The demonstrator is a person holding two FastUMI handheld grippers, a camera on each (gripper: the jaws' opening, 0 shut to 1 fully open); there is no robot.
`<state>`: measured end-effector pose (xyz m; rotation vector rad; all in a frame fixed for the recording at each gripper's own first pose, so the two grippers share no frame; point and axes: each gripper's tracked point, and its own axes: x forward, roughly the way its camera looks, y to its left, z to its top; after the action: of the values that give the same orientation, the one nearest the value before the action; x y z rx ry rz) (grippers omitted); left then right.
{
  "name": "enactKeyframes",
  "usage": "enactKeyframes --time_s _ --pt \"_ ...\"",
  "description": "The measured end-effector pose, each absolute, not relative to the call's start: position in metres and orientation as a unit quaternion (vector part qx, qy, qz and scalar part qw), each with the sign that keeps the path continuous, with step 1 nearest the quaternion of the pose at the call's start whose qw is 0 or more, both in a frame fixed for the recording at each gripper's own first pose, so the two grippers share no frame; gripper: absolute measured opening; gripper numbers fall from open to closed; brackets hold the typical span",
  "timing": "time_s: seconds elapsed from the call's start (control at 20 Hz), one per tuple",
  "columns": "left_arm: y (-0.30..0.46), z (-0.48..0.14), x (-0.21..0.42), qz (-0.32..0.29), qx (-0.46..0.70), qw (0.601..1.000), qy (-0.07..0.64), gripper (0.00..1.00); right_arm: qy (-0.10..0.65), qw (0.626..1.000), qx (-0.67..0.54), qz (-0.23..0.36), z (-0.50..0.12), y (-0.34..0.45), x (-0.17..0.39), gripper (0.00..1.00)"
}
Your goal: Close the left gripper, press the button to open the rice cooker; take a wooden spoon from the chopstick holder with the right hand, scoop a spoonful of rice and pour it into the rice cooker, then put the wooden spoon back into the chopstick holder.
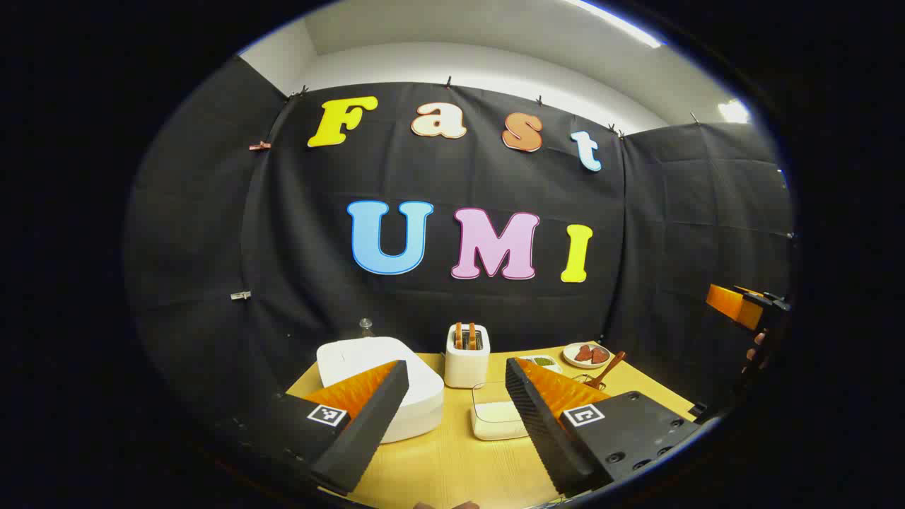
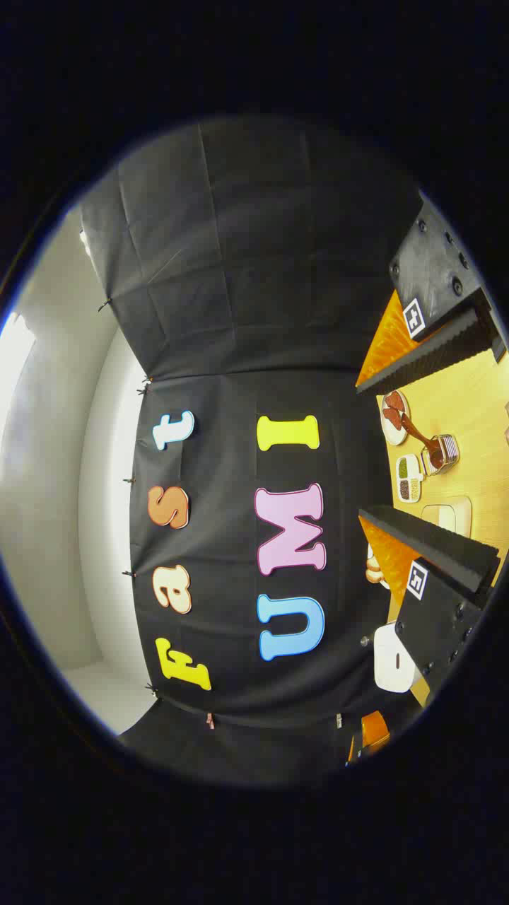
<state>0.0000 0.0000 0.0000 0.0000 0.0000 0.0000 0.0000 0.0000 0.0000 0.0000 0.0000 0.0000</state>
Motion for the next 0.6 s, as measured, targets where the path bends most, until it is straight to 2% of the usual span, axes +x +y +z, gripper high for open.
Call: enactKeyframes --time_s 0.1,0.2,0.6 --pt "0.005 -0.007 -0.003 -0.001 -0.009 1.000 0.007 0.95 0.004 1.000 -0.004 0.002 -0.004 0.005 -0.007 1.00" --pt "0.010 -0.013 -0.006 -0.002 -0.022 1.000 0.013 0.95 0.011 1.000 -0.005 0.008 -0.009 0.012 -0.017 0.98" --pt "0.037 -0.022 -0.018 0.019 -0.037 0.999 0.016 0.96 0.028 0.999 -0.011 0.034 -0.016 0.036 -0.032 0.98"
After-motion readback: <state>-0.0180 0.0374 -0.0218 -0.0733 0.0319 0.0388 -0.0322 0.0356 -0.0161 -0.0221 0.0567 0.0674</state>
